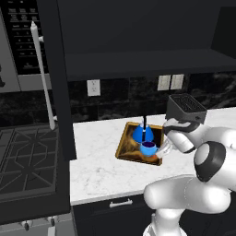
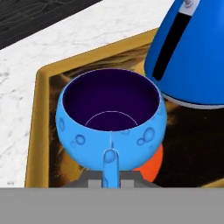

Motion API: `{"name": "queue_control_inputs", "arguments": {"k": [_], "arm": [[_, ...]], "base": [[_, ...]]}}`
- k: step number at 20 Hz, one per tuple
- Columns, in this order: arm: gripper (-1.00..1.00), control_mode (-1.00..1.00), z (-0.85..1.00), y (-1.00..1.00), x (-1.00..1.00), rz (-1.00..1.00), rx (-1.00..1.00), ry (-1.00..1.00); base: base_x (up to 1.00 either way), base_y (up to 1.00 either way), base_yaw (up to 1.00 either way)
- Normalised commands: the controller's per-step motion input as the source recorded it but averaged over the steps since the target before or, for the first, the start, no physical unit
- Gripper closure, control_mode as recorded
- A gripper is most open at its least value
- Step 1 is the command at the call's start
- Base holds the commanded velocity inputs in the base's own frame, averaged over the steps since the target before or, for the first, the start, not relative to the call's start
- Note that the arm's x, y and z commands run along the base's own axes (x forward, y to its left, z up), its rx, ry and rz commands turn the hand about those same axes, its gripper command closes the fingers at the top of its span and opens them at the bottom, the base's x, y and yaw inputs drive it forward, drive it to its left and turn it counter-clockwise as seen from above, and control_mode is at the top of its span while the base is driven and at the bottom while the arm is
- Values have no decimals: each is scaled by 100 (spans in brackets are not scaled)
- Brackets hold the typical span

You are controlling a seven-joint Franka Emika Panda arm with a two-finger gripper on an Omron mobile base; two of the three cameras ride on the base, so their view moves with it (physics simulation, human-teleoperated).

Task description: Pick the kettle from the counter and place it on the tray. Then pick the mug from the cabinet and place it on the tray. Then close the cabinet doors.

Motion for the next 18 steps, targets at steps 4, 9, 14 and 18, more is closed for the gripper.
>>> {"name": "queue_control_inputs", "arguments": {"k": [4, 9, 14, 18], "arm": [[100, -100, -20, 6, 16, -8, 0, -2], [-100, -100, -5, 1, 2, -3, 0, 0], [-100, -100, 15, 0, -16, 0, 0, -8], [-100, -100, 39, 0, -16, 0, 0, -14]], "base": [[0, 0, 0], [0, 0, 0], [0, 0, 0], [0, 0, 0]]}}
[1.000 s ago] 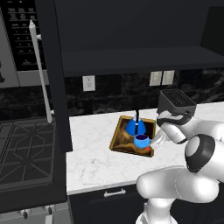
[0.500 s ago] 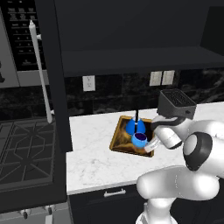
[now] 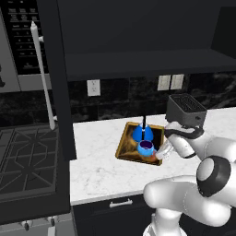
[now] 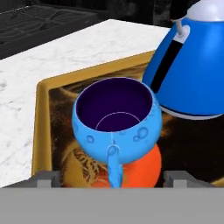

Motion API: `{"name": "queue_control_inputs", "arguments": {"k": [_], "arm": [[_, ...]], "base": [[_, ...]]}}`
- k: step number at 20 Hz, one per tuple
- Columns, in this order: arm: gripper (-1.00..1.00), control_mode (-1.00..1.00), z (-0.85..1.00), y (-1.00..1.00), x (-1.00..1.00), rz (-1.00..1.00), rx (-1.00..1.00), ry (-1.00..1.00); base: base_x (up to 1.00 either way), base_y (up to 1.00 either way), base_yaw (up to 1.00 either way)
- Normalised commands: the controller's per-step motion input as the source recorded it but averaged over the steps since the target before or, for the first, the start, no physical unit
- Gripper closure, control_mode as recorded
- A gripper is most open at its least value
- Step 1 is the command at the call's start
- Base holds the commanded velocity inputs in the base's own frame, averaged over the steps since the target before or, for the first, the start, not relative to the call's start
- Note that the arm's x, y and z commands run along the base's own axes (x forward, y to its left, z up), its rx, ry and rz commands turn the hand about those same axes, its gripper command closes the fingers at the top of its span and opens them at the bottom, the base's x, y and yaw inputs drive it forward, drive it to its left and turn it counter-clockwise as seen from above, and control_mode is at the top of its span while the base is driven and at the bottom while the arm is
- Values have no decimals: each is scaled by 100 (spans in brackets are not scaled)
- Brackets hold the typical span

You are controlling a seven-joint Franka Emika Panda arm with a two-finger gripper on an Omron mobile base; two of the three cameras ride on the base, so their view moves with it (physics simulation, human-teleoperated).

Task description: Pick the kettle from the counter and place it on the tray. Then pick the mug from the cabinet and place it on the tray. Then close the cabinet doors.

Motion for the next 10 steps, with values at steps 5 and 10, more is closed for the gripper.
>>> {"name": "queue_control_inputs", "arguments": {"k": [5, 10], "arm": [[-100, -100, 80, 0, -36, -8, 1, -10], [-100, -100, 100, -16, -16, -25, 1, 29]], "base": [[0, 0, 0], [0, 0, 0]]}}
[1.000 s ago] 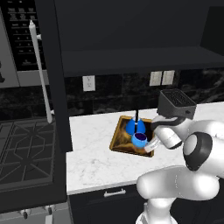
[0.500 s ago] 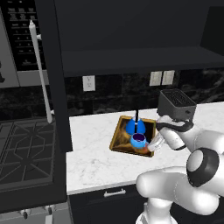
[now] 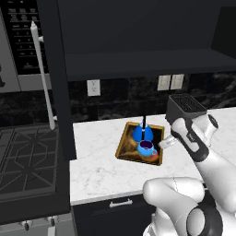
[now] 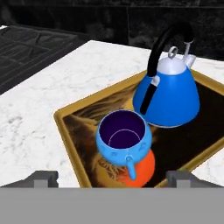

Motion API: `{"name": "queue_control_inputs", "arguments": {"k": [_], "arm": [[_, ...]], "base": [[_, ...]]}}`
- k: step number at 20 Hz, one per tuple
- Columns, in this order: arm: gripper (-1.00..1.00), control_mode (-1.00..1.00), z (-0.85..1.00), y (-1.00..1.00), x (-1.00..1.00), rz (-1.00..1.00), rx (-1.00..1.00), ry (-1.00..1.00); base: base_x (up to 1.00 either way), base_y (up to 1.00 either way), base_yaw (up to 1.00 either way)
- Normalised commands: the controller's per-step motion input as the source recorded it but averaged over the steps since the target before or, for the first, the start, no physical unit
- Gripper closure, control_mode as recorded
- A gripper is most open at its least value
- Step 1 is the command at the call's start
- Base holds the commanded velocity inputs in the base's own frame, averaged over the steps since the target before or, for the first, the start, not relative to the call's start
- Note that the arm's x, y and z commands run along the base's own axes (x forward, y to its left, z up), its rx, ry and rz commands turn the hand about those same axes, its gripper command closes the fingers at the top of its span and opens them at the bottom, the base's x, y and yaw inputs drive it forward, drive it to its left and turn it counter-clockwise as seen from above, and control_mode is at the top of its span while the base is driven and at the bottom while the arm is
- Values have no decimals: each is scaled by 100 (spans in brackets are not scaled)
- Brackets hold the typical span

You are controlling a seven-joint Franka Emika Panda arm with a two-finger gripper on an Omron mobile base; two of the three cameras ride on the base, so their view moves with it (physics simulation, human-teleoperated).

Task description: Pick the kettle from the counter and place it on the tray. Then pick the mug from the cabinet and place it on the tray. Then close the cabinet doors.

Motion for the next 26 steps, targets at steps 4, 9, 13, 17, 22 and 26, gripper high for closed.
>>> {"name": "queue_control_inputs", "arguments": {"k": [4, 9, 13, 17, 22, 26], "arm": [[-100, -100, 93, -23, -9, -22, 0, 40], [-100, -100, 5, -9, 0, -4, 0, 8], [-100, -100, 0, 0, 0, 0, 0, 0], [-100, -100, 3, 0, -8, -1, 0, 0], [-100, -100, 33, 0, -16, -9, 0, 0], [100, -100, 34, 0, -13, -11, 0, 0]], "base": [[0, 0, 0], [0, 0, 0], [0, 0, 0], [0, 0, 0], [0, 0, 0], [0, 0, 0]]}}
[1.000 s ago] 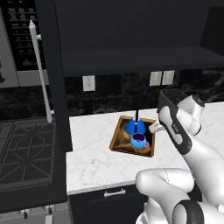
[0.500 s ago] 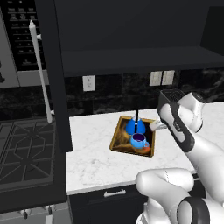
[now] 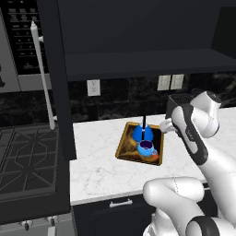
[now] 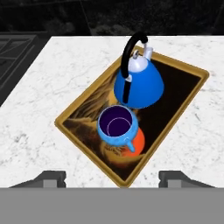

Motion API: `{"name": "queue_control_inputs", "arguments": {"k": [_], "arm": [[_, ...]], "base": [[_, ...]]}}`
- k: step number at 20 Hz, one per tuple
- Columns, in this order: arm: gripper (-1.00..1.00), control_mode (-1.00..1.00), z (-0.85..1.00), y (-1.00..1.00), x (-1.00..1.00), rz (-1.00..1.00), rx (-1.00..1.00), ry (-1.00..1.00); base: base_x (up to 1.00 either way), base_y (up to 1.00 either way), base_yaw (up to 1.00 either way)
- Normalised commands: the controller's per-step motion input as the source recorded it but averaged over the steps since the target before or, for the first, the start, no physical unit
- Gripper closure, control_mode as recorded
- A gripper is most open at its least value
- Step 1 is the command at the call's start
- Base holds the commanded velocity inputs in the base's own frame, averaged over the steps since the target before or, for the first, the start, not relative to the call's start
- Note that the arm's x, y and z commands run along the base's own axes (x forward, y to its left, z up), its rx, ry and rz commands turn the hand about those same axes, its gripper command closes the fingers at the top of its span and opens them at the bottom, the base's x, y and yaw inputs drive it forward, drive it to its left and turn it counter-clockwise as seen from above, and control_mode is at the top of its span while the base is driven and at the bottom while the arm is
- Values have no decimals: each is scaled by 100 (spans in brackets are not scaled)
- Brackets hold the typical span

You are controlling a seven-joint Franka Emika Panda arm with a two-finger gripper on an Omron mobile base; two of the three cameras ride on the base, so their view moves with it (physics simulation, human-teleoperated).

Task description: Pick the kettle from the counter and place it on the tray. Then pick the mug from the cabinet and place it on the tray. Then close the cabinet doors.

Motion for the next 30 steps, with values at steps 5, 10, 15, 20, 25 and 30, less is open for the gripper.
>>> {"name": "queue_control_inputs", "arguments": {"k": [5, 10, 15, 20, 25, 30], "arm": [[100, -100, 0, -26, -4, -6, 0, 0], [100, -100, 9, -55, -48, -2, 14, -10], [100, -100, 19, -63, -37, -5, 31, -14], [100, -100, 25, -59, -25, -8, 37, -13], [100, -100, 3, -31, -4, -5, 24, -11], [100, -100, 0, -21, 0, -3, 6, 0]], "base": [[0, 0, 0], [0, 0, 0], [0, 0, 0], [0, 0, 0], [0, 0, 0], [0, 0, 0]]}}
